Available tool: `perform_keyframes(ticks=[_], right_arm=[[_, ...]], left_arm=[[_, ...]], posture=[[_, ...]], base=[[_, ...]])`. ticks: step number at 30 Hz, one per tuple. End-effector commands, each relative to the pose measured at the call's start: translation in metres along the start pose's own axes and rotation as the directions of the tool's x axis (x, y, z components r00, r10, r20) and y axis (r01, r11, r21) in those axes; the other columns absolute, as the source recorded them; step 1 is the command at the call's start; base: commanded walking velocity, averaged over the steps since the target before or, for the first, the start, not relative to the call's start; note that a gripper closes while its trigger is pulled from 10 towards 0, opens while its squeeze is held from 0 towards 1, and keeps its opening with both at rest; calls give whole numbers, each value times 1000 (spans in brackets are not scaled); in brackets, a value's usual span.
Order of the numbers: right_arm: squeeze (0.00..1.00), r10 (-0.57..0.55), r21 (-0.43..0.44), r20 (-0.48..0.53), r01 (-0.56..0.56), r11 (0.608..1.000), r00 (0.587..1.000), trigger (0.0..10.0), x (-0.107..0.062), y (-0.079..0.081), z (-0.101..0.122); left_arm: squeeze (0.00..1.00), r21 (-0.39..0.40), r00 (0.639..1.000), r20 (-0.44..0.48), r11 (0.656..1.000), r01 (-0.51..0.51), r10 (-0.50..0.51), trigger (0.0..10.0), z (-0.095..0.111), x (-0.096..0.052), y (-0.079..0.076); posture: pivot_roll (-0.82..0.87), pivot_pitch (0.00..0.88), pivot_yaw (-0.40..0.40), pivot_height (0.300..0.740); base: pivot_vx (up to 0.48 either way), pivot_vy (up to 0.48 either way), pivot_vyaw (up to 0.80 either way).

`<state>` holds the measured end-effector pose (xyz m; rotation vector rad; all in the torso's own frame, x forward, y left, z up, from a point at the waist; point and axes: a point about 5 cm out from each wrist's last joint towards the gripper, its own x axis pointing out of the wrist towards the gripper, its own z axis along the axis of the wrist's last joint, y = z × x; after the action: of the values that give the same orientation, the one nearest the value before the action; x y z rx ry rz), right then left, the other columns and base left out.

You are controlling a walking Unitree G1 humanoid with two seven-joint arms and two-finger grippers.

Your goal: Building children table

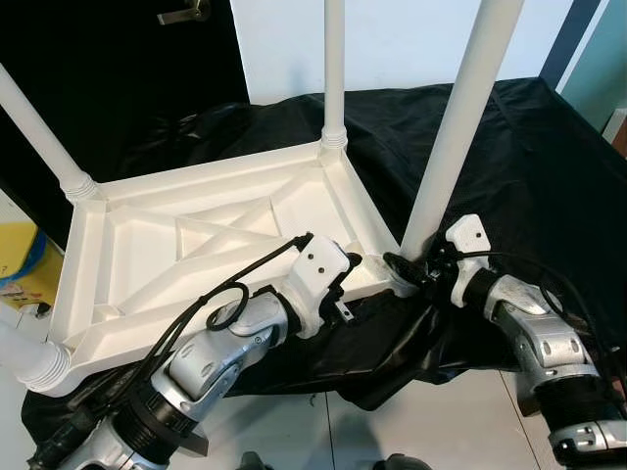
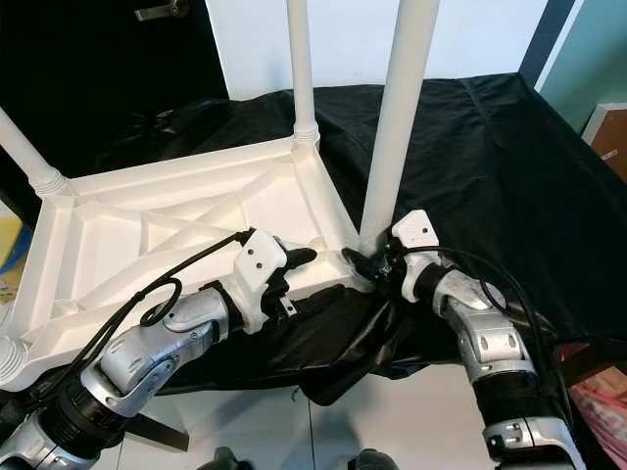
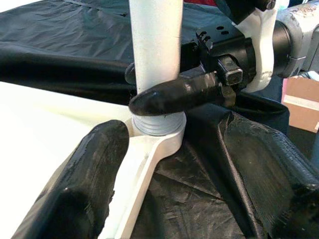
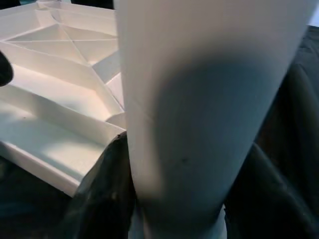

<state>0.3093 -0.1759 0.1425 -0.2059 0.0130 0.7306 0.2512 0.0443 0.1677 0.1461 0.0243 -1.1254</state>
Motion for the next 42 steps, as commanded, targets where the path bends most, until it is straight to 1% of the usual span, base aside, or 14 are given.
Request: perform_keyframes(ticks=[1, 5, 6, 15, 17, 26, 28, 29, 35, 36, 37, 38, 39, 42], right_arm=[[0, 27, 3, -26, -27, 1000, 999, 0, 1, 2, -7], [0, 20, 9, -29, -20, 1000, 999, 0, 0, 1, -9], [0, 11, 12, -29, -10, 1000, 1000, 10000, 0, 0, -9], [0, -95, 15, -10, 96, 995, 995, 10000, 3, 1, -10], [0, -166, 33, -16, 167, 985, 986, 10000, 4, 5, -13], [0, -294, 58, -18, 294, 954, 956, 10000, 6, 11, -14], [0, -399, 102, -16, 398, 912, 917, 10000, 7, 12, -11], [0, -399, 102, -16, 398, 912, 917, 10000, 7, 12, -11], [0, -555, 180, -20, 549, 816, 832, 10000, 11, 26, -7], [0, -555, 180, -20, 549, 816, 832, 10000, 11, 26, -7], [0, -584, 186, -18, 577, 796, 812, 10000, 12, 29, -6], [0, -641, 202, -37, 634, 747, 767, 10000, 13, 33, -6], [0, -641, 202, -37, 634, 747, 767, 10000, 13, 33, -6], [0, -701, 206, -80, 700, 684, 708, 10000, 15, 39, -7]], left_arm=[[0, 15, 986, -16, 986, 168, -168, 10000, -1, -3, -6], [0, 14, 986, -18, 986, 168, -167, 10000, -2, -3, -7], [0, 14, 986, -18, 986, 167, -167, 10000, -2, -3, -7], [0, 13, 986, -19, 986, 168, -168, 10000, -2, -4, -7], [0, 14, 985, -21, 985, 169, -169, 10000, -3, -5, -7], [0, 19, 984, -33, 984, 176, -175, 10000, -4, -4, -8], [0, 20, 983, -35, 984, 179, -178, 10000, -5, -4, -7], [0, 20, 983, -35, 984, 179, -178, 10000, -5, -4, -7], [0, 22, 982, -34, 983, 184, -183, 10000, -4, -3, -7], [0, 22, 982, -34, 983, 184, -183, 10000, -4, -3, -7], [0, 24, 982, -34, 983, 184, -183, 10000, -4, -2, -7], [0, 24, 983, -32, 983, 184, -183, 10000, -4, -2, -7], [0, 24, 983, -32, 983, 184, -183, 10000, -4, -2, -7], [0, 25, 983, -29, 983, 182, -181, 10000, -3, -1, -7]], posture=[[-112, 64, 40, 740], [-112, 65, 40, 740], [-113, 66, 40, 740], [-116, 69, 43, 740], [-117, 71, 45, 740], [-123, 73, 50, 740], [-128, 75, 54, 740], [-128, 75, 54, 740], [-131, 71, 53, 740], [-131, 71, 53, 740], [-131, 70, 52, 740], [-131, 68, 51, 740], [-131, 68, 51, 740], [-129, 65, 46, 740]], base=[[0, 0, 0], [0, 0, 0], [0, 0, 0], [0, 0, 0], [0, 0, 0], [0, 0, 0], [0, 0, 0], [0, 0, 0], [0, 0, 0], [0, 0, 0], [0, 0, 0], [0, 0, 0], [0, 0, 0], [0, 0, 0]])
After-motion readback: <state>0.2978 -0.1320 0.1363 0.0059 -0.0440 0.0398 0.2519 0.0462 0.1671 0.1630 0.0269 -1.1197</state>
